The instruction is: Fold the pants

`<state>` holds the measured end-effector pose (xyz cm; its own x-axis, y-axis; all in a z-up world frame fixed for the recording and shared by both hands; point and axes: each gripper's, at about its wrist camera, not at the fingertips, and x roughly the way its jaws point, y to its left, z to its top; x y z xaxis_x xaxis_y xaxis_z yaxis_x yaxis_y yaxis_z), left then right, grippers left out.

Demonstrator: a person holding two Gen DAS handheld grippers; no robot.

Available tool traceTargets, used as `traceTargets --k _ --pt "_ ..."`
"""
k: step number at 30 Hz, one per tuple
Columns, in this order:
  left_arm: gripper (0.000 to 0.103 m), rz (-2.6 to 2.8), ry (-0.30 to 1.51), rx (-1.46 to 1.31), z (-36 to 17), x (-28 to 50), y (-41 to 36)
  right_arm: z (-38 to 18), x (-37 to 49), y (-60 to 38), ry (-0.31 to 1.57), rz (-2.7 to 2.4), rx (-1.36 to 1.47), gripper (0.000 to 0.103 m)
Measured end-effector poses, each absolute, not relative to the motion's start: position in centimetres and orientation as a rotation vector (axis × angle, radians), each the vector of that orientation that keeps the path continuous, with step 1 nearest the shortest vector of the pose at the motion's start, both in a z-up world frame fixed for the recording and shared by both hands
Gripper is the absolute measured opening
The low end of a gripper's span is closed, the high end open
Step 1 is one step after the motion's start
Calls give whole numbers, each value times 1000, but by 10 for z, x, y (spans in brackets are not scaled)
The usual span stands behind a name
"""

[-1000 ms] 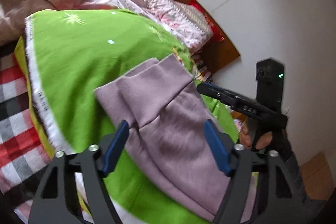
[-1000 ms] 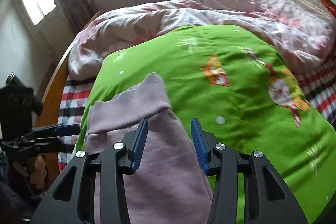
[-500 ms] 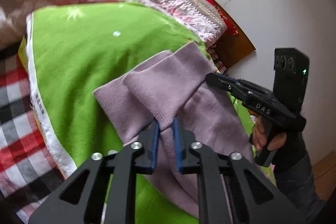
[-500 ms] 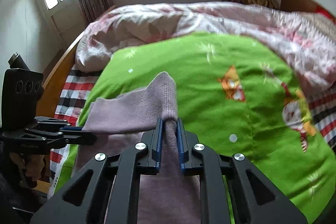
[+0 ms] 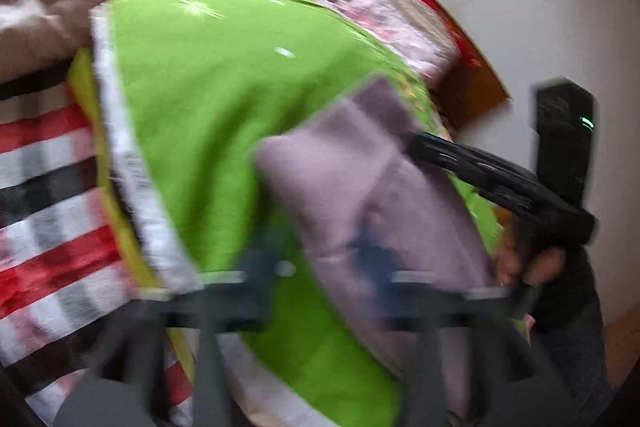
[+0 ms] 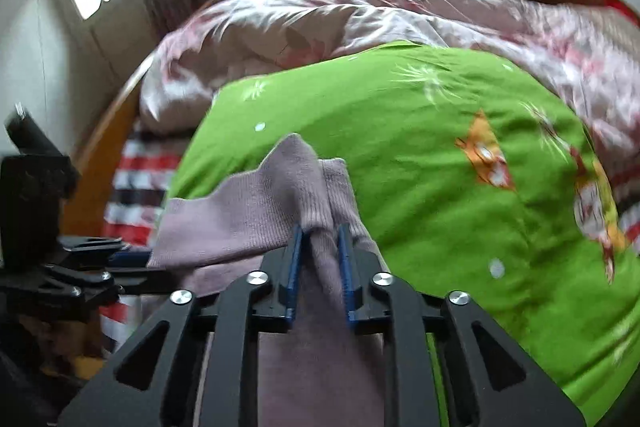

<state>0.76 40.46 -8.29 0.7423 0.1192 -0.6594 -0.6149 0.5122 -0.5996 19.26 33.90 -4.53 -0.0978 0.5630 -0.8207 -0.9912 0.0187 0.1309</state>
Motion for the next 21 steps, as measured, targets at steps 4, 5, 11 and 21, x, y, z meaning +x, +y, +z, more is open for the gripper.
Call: traceTargets --k 4,5,11,21 --pt "85 539 466 -768 -28 -11 383 19 195 263 715 1390 -653 58" --pt "88 499 473 -712 -16 -3 374 28 194 244 684 1360 -668 59" --pt "94 148 729 -471 -19 117 301 12 166 80 797 1156 -546 70" --pt "101 208 984 -205 -67 192 252 -50 101 -51 976 929 -482 71"
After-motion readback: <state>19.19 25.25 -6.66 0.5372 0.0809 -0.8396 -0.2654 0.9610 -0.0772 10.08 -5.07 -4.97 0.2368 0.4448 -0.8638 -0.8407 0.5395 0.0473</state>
